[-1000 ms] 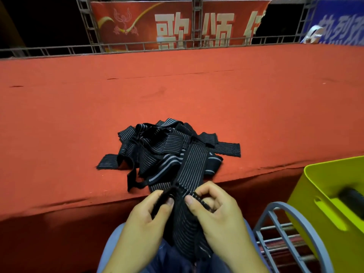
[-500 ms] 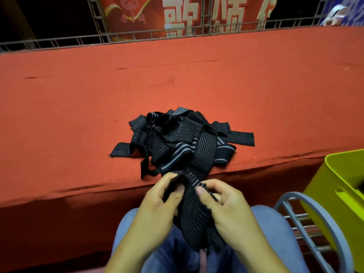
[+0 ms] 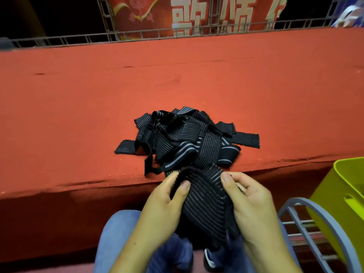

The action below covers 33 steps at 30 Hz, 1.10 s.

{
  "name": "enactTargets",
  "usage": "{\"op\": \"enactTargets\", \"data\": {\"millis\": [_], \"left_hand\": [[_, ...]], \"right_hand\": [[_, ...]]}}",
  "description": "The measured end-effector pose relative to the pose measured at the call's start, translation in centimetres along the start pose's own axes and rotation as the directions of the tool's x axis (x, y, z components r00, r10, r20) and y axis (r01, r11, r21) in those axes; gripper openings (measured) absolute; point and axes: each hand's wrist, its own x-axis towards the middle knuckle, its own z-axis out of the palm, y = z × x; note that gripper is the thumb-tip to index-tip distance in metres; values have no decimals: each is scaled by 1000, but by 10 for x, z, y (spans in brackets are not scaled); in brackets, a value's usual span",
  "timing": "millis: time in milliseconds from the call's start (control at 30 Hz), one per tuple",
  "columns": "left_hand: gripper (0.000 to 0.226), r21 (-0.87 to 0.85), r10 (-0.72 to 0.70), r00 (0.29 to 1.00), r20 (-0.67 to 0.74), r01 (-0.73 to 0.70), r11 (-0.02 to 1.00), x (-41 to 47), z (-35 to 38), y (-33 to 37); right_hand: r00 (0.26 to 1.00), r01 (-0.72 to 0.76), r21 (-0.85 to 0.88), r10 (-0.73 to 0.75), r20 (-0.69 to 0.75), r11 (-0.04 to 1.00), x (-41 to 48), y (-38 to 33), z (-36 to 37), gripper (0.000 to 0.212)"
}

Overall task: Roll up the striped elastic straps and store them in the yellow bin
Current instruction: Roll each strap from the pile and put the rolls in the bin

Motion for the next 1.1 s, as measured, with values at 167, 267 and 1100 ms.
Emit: {"op": "enactTargets", "data": {"millis": [167, 267, 1100], "left_hand": [[27, -128, -78, 993, -90, 66, 990, -3, 3, 2], [21, -109, -49, 996, -78, 41, 993, -2, 7, -3], [21, -79, 35, 998, 49, -31, 996, -11, -13, -20]], "right_hand": [[978, -107, 20, 102, 180, 994, 5, 9, 1, 24], [988, -56, -58, 64, 143, 997, 1, 22, 5, 32], [954, -93, -21, 95, 285, 995, -12, 57, 47, 39]]}}
